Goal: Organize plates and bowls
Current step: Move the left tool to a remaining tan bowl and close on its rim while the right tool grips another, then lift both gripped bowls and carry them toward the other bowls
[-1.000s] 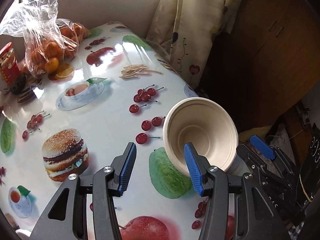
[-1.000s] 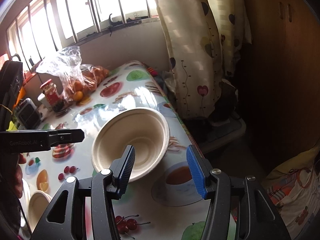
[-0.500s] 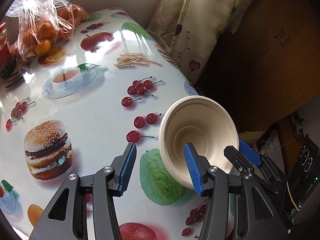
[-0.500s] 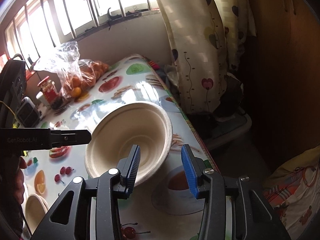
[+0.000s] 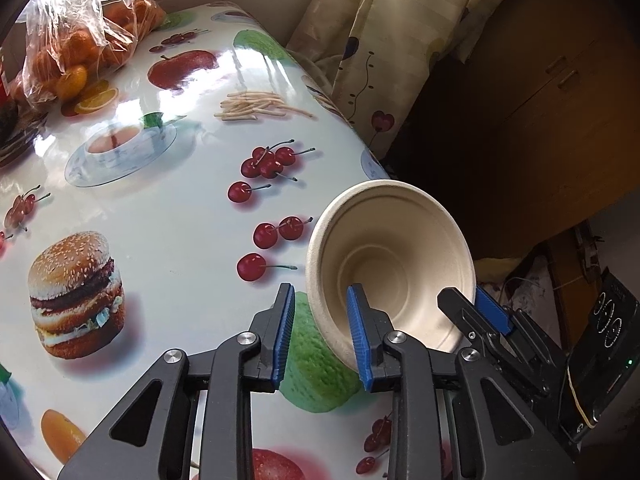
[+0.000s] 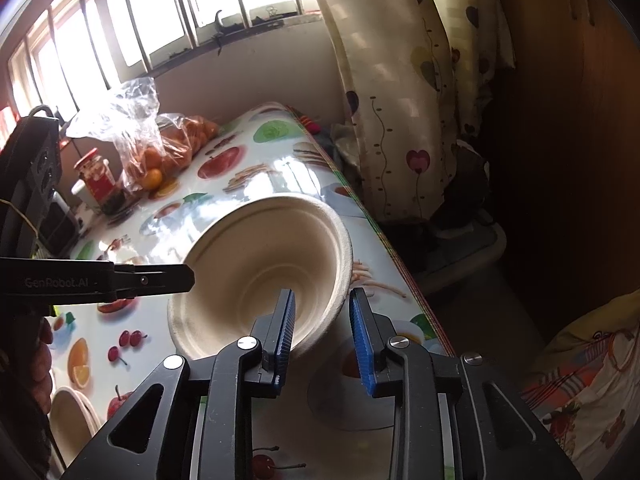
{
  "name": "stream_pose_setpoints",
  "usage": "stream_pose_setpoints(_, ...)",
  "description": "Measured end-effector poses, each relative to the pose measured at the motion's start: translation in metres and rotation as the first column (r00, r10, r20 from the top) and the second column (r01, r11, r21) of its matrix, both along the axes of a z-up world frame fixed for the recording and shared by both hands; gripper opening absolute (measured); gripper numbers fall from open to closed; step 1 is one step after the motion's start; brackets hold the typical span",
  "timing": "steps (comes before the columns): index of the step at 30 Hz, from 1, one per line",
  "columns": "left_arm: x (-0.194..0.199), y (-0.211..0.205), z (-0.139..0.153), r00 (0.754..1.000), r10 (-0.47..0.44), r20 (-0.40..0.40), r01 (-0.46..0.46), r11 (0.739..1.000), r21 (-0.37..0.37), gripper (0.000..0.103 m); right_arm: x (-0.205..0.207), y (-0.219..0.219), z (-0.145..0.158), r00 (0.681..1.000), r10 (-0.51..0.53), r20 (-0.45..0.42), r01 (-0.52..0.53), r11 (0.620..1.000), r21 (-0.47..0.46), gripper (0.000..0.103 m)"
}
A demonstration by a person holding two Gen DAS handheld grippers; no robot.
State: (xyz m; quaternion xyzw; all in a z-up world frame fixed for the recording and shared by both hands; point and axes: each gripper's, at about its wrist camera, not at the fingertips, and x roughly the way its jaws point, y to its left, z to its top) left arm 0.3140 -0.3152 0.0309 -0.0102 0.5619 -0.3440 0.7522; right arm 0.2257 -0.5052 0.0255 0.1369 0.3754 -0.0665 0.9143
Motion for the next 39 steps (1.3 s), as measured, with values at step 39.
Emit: stream_pose_setpoints(39, -0.017, 0.017, 0.018, 0.999, 0.013, 0.040, -0.011, 1.000, -0.028, 0.027, -0.023, 0.021, 0.013, 0.998, 0.036, 0.044, -0.037, 0.999, 0.004, 0.024)
